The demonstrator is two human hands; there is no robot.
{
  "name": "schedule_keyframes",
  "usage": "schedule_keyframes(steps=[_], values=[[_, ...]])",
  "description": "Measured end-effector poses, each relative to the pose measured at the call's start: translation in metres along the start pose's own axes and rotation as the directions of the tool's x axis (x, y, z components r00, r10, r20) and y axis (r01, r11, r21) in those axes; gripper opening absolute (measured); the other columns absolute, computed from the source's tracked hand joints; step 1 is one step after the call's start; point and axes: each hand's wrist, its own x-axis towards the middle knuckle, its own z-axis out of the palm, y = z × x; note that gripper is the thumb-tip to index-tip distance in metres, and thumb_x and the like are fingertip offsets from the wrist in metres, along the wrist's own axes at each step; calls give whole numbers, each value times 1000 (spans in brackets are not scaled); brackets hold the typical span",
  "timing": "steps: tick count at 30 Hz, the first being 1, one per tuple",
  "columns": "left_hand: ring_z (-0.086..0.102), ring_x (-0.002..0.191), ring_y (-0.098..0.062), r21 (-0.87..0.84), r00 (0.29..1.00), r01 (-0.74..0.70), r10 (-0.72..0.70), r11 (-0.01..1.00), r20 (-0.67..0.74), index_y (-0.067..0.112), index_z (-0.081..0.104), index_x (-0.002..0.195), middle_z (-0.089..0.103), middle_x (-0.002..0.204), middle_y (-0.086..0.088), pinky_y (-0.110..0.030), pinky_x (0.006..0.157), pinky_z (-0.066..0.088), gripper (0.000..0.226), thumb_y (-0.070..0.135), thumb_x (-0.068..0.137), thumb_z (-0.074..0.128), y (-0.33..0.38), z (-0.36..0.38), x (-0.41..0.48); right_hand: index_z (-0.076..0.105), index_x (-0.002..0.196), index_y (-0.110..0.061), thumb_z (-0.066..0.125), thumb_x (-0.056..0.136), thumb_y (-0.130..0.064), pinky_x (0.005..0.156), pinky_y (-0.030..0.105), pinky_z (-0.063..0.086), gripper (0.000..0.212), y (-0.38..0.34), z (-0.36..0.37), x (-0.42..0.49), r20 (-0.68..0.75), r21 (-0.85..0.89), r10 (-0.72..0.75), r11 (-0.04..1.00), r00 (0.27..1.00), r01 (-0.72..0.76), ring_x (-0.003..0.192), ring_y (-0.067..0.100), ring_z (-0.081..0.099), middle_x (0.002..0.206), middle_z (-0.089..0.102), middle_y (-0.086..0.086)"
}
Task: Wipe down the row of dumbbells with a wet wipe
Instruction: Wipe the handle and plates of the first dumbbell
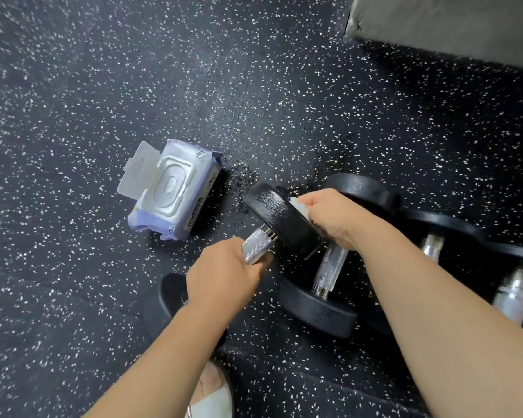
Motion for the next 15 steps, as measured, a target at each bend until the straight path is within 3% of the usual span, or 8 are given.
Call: schedule_keyframes(steps=[2,6,7,10,12,15], values=[[61,82,-25,-6,1000,2,-2,1000,-4,21,54,78,64,79,3,-33,65,46,39,60,81,59,1,0,1,56,74,13,37,69,14,49,26,35,20,5,-3,-4,-30,-63,27,998,999,-29,62,26,45,68,49,15],[61,79,-24,-27,1000,18,-19,999,-16,21,56,79,64,77,3,-33,65,48,38,59,82,57,3,1,3,55,86,17,37,58,8,63,35,43,34,6,-11,-21,-64,-149,18,988,998,-27,68,22,49,71,50,11],[62,79,-25,-29,1000,24,-24,999,-18,21,56,80,64,77,3,-33,66,48,39,60,82,57,4,1,4,56,88,15,38,58,4,63,31,40,37,5,-14,-25,-73,-190,-21,982,997,7,67,19,46,70,49,10],[62,80,-26,-37,999,44,-44,998,-20,22,58,83,65,79,1,-34,67,49,40,61,82,58,5,0,7,60,75,4,42,75,2,51,18,31,18,-3,-19,-49,-95,-332,-196,930,976,155,52,7,37,64,47,7],[63,80,-26,-52,998,53,-54,997,-22,22,59,84,66,79,1,-35,69,52,40,62,81,59,4,-1,9,62,77,1,47,85,-5,54,19,31,18,-10,-20,-64,-60,-291,-244,932,968,217,53,6,37,68,47,2],[63,80,-26,-67,998,56,-58,996,-23,23,61,84,66,79,1,-37,71,52,39,62,81,60,2,-1,9,73,91,-22,56,88,-8,70,8,44,23,-11,-18,-68,-54,-52,-245,969,968,243,78,2,64,87,72,-7]])
